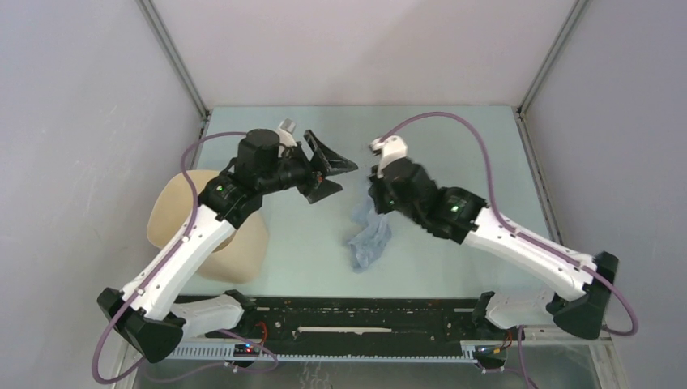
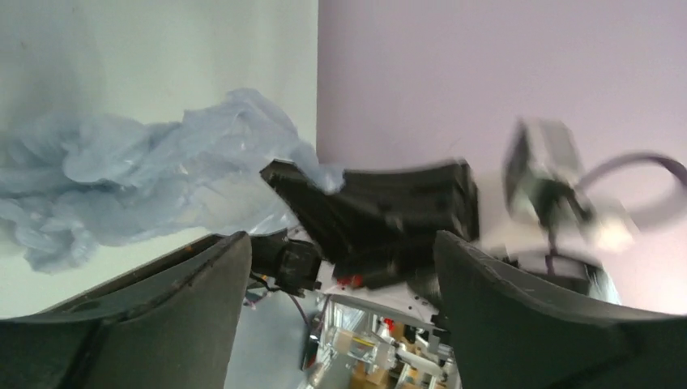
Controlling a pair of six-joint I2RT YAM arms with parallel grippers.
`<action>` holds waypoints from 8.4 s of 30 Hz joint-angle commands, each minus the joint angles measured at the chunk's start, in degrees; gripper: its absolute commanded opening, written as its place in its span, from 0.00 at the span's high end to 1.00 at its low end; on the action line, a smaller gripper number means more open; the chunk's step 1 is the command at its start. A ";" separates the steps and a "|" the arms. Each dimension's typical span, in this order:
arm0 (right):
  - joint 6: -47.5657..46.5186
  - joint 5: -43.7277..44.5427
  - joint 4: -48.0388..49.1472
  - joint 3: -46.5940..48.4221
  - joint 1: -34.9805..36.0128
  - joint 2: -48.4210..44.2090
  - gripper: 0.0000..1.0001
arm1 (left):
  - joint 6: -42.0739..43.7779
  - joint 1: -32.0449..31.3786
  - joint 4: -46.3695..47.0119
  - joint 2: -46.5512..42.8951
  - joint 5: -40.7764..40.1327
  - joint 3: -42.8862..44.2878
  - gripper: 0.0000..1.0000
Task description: Put the trash bags into the trash bin
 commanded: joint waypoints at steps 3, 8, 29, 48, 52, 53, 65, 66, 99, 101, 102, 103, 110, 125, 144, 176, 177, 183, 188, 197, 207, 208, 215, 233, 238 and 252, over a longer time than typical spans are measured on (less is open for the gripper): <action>19.64 -51.86 10.06 -9.20 -22.00 -8.58 1.00 | 13.59 2.86 3.57 -6.47 3.72 -0.14 0.04; 37.26 -72.62 26.21 -10.21 -31.34 -7.24 1.00 | 17.59 2.87 3.34 -9.28 4.01 -3.78 0.03; 19.14 -76.64 7.32 -31.61 -62.11 -3.36 1.00 | 25.49 -6.40 -1.89 1.07 -0.34 -10.51 0.16; 14.14 -77.04 1.35 -33.74 -65.51 -9.70 1.00 | 33.39 -14.43 -7.95 25.25 -11.44 -6.06 0.33; 13.44 -77.24 -0.29 -33.74 -65.51 -10.98 1.00 | 32.58 -15.08 -5.92 26.12 -8.64 -7.42 0.39; 13.25 -77.10 -0.62 -33.74 -65.51 -11.24 1.00 | 32.58 -15.26 -5.30 25.96 -8.13 -7.87 0.46; 16.17 -68.42 -6.39 -18.29 -63.28 -5.83 1.00 | 36.79 1.51 -19.58 22.94 -11.08 16.32 1.00; 16.79 -68.15 -8.18 -13.00 -62.40 -5.19 1.00 | 36.29 2.79 -20.63 22.72 -11.22 22.91 1.00; 4.43 -38.56 -19.08 34.94 -30.61 -5.17 1.00 | 42.88 -5.93 -2.88 4.28 -21.90 40.41 1.00; 2.89 -34.90 -13.42 30.76 -27.07 -8.85 1.00 | 42.88 -6.66 0.58 0.88 -26.53 34.40 1.00; 2.56 -33.84 -8.62 24.23 -26.26 -12.00 1.00 | 41.79 -6.69 1.43 -1.31 -29.93 28.90 1.00; 3.26 -32.35 -3.53 14.49 -25.93 -15.70 1.00 | 39.56 -6.29 0.62 -2.93 -33.04 23.23 1.00; 17.39 -48.42 -2.18 -30.19 -29.67 -15.86 1.00 | 30.40 -4.50 0.22 -7.39 -18.37 -17.17 1.00; 5.96 -47.23 -12.75 -21.08 -37.90 -16.24 0.96 | 32.87 -4.42 0.71 -8.62 -18.54 -12.47 1.00; 9.35 -34.94 -19.42 -24.70 -28.60 -16.14 0.08 | 29.62 -4.41 0.28 -10.02 -13.43 -11.06 1.00; 5.70 -15.95 -28.33 -13.37 -18.87 -7.77 0.11 | 35.47 4.65 -4.83 -9.47 -10.05 -7.45 1.00; 4.97 -15.34 -29.19 -12.36 -18.01 -6.94 0.11 | 35.73 4.76 -4.81 -9.42 -9.91 -7.45 1.00; -1.07 -13.23 -29.79 -10.24 -15.15 -2.60 0.00 | 35.95 6.17 -4.35 -9.43 -8.66 -7.71 1.00; -3.91 -10.84 -33.40 -7.43 -16.02 -0.68 0.00 | 35.73 6.53 -4.09 -9.61 -8.47 -7.90 1.00; -5.61 -27.27 -24.39 -10.58 -15.44 0.07 0.02 | 34.73 6.64 -2.85 -9.61 -7.64 -8.40 1.00; -1.11 -15.76 -25.11 -10.55 -14.25 1.02 0.58 | 36.94 7.00 -4.72 -9.85 -6.26 -8.20 1.00; -0.81 -15.31 -25.09 -10.68 -14.19 0.33 0.69 | 37.41 7.00 -5.26 -10.03 -5.98 -8.52 1.00; 1.81 -17.01 -20.48 -11.23 -15.47 -5.84 1.00 | 40.95 5.40 -10.43 -10.93 -5.41 -9.98 0.95; 3.05 -30.76 -18.32 -11.25 -21.50 -6.39 1.00 | 44.76 -16.64 -25.60 -0.58 -30.31 -5.82 0.00; 3.24 -32.77 -18.09 -11.25 -23.08 -6.15 1.00 | 41.87 -20.68 -26.01 0.00 -32.87 -7.90 0.00; 5.97 -37.54 -15.49 -16.45 -26.04 -7.97 1.00 | 31.56 -25.50 -9.79 -0.13 -35.66 -25.69 0.08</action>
